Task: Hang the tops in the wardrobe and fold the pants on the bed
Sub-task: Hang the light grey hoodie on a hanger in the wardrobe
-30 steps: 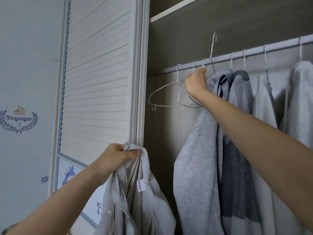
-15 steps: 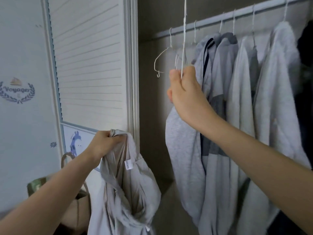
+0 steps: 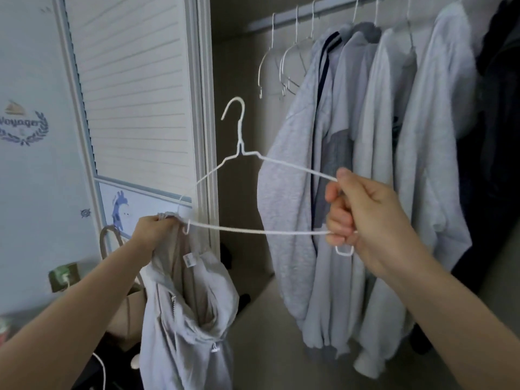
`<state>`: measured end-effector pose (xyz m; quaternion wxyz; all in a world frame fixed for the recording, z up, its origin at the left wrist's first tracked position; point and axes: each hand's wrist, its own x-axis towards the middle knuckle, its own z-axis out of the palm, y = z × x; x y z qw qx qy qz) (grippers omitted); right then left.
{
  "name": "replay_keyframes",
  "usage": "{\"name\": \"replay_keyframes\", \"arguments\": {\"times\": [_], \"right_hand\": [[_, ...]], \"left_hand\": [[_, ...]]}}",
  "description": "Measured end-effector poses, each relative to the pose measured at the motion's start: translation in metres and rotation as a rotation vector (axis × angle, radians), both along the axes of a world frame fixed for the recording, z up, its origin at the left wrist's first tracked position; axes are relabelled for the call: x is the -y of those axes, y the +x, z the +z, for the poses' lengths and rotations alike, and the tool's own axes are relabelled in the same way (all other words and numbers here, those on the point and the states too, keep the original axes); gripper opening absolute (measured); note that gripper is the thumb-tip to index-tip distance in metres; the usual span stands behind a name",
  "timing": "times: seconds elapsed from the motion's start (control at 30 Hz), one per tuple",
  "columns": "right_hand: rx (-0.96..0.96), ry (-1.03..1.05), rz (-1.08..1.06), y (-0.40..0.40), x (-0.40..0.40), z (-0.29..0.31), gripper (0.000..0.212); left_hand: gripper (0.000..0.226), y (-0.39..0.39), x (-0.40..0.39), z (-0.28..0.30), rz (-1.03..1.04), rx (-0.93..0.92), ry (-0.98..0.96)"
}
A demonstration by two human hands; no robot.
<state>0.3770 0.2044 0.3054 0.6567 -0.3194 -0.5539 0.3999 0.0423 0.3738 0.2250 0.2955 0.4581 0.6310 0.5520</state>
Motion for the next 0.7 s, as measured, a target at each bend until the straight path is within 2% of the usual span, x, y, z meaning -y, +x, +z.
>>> {"name": "replay_keyframes", "arguments": {"times": [0.17,0.37,0.53,0.6,0.7], "right_hand": [[0.096,-0.026,0.090,0.022,-0.007,-0.020,0.042],[0.191,-0.014,0.113,0.029,-0.026,-0.051,0.041],[0.251,0.029,0.138,0.012,-0.039,-0.084,0.038],[0.259,0.062,0.125,0.004,-0.044,-0.105,0.037],[0.421,0.061,0.145,-0.004,-0.052,-0.138,0.036]], "left_hand": [[0.029,-0.004,-0.002,-0.003,0.025,-0.008,-0.059],[0.020,0.005,0.019,0.006,-0.067,-0.256,-0.065],[0.033,0.033,0.040,0.021,-0.236,-0.410,-0.021],[0.037,0.043,0.046,0.027,-0.256,-0.297,0.039],[0.023,0.055,0.056,0.040,-0.305,-0.001,0.085]]}}
